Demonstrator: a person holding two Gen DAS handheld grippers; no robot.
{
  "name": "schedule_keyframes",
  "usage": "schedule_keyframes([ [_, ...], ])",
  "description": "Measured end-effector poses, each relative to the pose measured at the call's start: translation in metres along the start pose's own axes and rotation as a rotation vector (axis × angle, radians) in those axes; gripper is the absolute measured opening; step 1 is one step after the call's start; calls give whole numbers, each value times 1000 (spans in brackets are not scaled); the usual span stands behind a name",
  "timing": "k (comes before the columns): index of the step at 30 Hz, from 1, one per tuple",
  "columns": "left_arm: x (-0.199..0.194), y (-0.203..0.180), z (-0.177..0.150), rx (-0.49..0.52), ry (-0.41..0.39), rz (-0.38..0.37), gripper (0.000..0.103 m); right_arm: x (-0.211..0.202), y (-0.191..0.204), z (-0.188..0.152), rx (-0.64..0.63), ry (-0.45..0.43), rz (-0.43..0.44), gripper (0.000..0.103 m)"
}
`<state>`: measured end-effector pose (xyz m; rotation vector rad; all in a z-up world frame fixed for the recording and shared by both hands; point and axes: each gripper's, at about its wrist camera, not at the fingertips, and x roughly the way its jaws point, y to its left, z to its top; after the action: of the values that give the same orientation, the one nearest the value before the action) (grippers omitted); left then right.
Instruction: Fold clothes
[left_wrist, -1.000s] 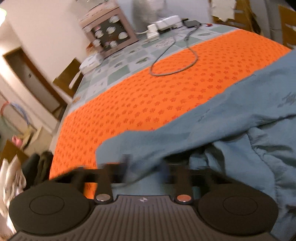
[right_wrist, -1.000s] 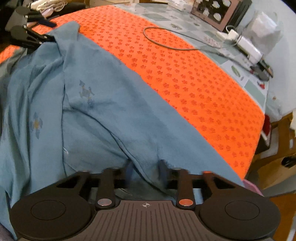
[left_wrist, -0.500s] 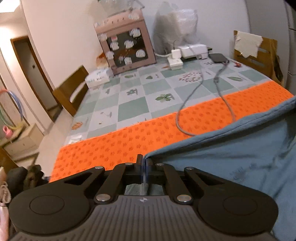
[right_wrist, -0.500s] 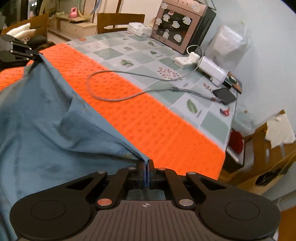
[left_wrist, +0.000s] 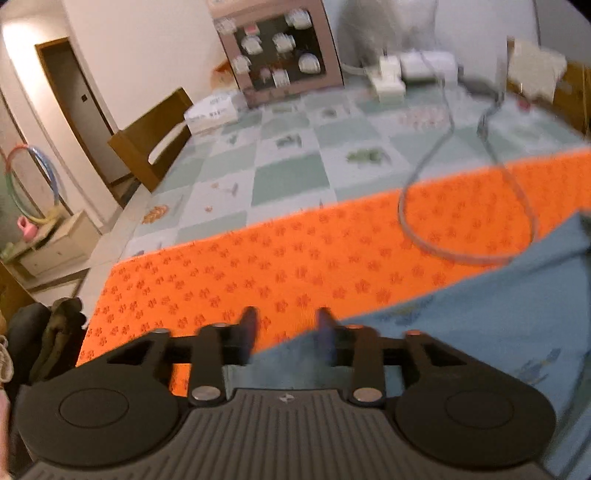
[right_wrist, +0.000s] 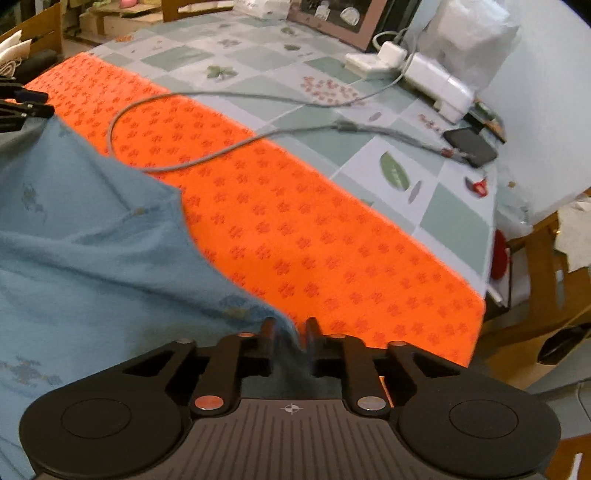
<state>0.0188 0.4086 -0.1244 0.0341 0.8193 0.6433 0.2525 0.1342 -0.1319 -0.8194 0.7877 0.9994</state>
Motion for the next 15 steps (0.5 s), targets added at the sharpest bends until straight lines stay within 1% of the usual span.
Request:
schedule_keyframes([
  [1, -6, 3, 2, -16, -8, -14, 56, -5, -1, 2, 6, -14, 5, 25],
  [2, -17, 8, 5, -38, -19, -41, 57, -10, -2, 4, 11, -28, 10, 29],
  [4, -37, 12, 5, -58, -28, -83, 62, -26, 2, 5, 13, -53, 19, 31],
  [8, -76, 12, -3, -75, -26, -154, 64, -56, 12, 0, 22, -77, 59, 31],
  [12, -116, 3, -26, -103, 1, -235, 64, -83, 26, -13, 36, -84, 106, 31],
  [15, -142, -9, -49, -128, 25, -319, 64, -101, 35, -28, 44, -87, 125, 31],
])
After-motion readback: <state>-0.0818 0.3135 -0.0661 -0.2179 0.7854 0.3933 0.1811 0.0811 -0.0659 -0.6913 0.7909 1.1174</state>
